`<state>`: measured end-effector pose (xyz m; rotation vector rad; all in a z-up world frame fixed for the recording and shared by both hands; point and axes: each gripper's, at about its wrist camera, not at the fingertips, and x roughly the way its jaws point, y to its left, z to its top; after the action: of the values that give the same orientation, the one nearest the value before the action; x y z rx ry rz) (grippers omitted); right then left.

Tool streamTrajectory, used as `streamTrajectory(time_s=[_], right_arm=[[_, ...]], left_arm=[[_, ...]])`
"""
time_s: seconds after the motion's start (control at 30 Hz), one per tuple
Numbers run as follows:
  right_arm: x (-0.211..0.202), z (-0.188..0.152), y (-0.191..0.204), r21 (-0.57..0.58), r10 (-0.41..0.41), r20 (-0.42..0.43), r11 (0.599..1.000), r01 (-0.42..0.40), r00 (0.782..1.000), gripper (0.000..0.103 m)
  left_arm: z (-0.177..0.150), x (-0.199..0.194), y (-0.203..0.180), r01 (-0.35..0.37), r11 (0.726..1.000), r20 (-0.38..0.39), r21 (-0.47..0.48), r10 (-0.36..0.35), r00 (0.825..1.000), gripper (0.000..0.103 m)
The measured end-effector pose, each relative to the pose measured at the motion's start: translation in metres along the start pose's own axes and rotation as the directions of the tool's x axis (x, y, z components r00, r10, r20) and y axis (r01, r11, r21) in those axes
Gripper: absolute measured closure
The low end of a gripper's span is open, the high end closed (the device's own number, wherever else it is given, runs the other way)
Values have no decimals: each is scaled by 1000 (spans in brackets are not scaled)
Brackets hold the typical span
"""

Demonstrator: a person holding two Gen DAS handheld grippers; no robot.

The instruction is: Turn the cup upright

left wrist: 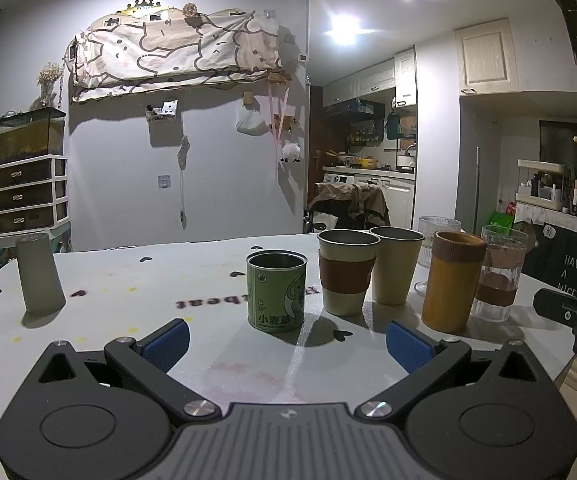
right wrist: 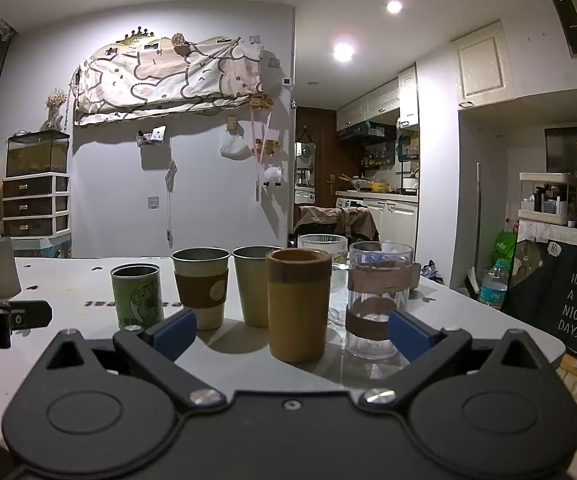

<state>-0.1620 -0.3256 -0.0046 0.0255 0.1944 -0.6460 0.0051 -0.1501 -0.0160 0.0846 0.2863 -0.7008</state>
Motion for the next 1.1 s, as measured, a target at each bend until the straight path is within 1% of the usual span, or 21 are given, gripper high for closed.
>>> streamTrajectory(time_s=[0.47,0.63,1.1], right_arm=[[-1,-1,-1,-4,5,10,1000,-5,1000,0],[-1,-3,2,-20,-6,17,1000,6,1000,0],[-1,-2,2,-14,-10,13,1000,10,1000,0]], left_arm=[[0,0,0,1,1000,0,0,-1,1000,0],[0,0,0,2,1000,0,0,-2,1000,0],[0,0,0,3,1000,0,0,-3,1000,0]])
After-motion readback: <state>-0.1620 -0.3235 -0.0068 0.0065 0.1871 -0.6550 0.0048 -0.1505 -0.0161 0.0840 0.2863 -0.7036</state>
